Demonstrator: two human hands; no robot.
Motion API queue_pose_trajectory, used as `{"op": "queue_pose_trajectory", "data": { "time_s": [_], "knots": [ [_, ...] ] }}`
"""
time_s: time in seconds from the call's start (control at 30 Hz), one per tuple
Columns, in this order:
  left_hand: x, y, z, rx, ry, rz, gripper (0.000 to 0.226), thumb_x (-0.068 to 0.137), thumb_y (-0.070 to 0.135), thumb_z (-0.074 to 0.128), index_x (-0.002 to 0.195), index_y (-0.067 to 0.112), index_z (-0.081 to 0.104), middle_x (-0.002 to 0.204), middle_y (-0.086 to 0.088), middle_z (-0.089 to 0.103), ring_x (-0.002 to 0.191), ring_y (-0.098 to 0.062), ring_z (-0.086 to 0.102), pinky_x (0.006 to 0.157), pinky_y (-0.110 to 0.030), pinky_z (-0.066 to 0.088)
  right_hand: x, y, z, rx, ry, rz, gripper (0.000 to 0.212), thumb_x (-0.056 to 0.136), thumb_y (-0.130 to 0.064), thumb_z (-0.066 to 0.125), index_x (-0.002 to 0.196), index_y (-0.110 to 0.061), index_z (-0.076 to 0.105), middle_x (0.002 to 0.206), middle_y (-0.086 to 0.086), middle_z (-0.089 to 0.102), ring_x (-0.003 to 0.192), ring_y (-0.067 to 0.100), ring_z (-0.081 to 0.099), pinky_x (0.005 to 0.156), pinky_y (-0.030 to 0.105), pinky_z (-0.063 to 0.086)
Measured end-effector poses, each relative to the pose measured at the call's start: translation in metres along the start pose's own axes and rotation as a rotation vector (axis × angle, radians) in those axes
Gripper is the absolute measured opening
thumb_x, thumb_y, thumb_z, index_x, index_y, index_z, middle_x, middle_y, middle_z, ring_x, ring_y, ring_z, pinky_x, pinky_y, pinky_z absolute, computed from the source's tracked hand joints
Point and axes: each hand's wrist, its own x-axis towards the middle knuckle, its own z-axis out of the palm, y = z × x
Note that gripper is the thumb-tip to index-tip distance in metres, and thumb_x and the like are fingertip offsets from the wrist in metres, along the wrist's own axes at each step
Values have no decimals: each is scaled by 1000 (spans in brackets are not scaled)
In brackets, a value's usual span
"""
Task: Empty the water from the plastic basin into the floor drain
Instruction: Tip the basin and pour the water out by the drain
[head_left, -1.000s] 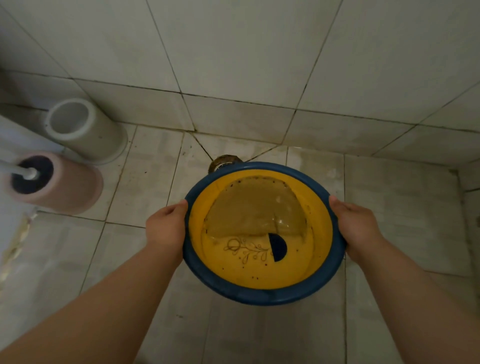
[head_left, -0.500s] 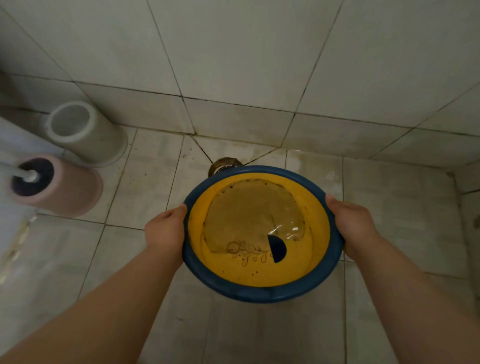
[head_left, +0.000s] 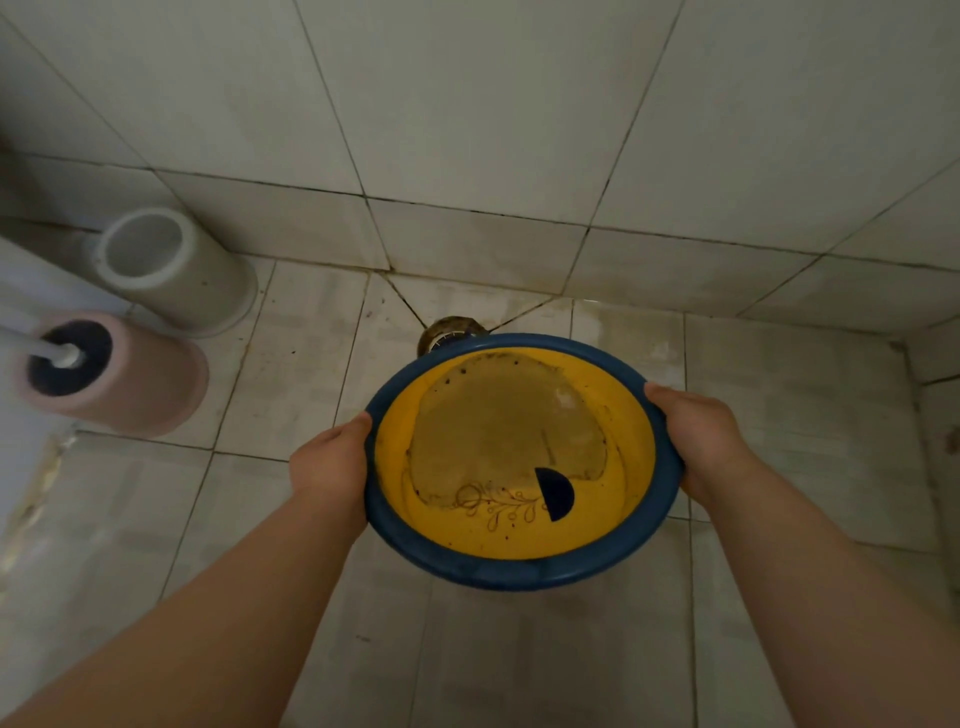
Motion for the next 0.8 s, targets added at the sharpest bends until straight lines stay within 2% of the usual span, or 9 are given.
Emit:
{"op": "queue_pose_trajectory", "data": {
  "time_s": [0.13,0.23,0.37,0.43,0.53,0.67,0.8],
  "knots": [
    [4,-2,-1,4,2,-14,23,87,32,59,96,11,65,98,-10,70,94,-31,65,85,-39,52,1,-1,1,-4,-1,5,16,88,-21,58,78,-10,61,79,10,64,74,28,61,80,43,52],
    [6,-4,-2,0,-4,-29,30,88,32,58,106,9,64,101,-10,69,96,-31,64,86,-39,51,3,-1,2,3,-8,3,14,88,-19,57,79,-9,61,78,11,64,71,26,60,73,39,51],
    [8,-4,-2,1,-17,-77,32,89,35,56,108,10,61,99,-9,66,94,-31,62,82,-37,49,6,-1,3,5,-8,0,13,88,-16,57,78,-8,61,77,12,63,68,26,59,65,36,49],
    [8,-3,-2,5,-5,-90,30,89,34,56,107,10,59,98,-9,65,95,-30,61,86,-38,50,8,0,4,2,-7,1,12,87,-16,57,80,-7,62,77,12,63,68,26,58,65,35,49],
    [11,-5,-1,-2,-9,-111,41,88,33,57,117,5,59,94,-7,65,100,-30,62,96,-42,49,10,1,4,-9,-13,6,13,87,-17,58,80,-7,63,77,12,63,69,26,58,69,36,49],
    [12,-5,-1,-14,-10,-123,39,90,31,55,119,4,57,103,-9,66,99,-28,60,98,-42,47,14,1,5,-2,-17,14,15,87,-17,58,75,-9,61,77,12,64,69,27,59,72,38,50],
    [14,-6,-1,-23,-2,-128,41,91,30,56,121,2,57,120,-12,64,104,-30,61,97,-41,47,16,2,7,1,-23,18,15,87,-18,58,76,-9,62,78,12,64,70,27,59,70,37,50]
  ]
}}
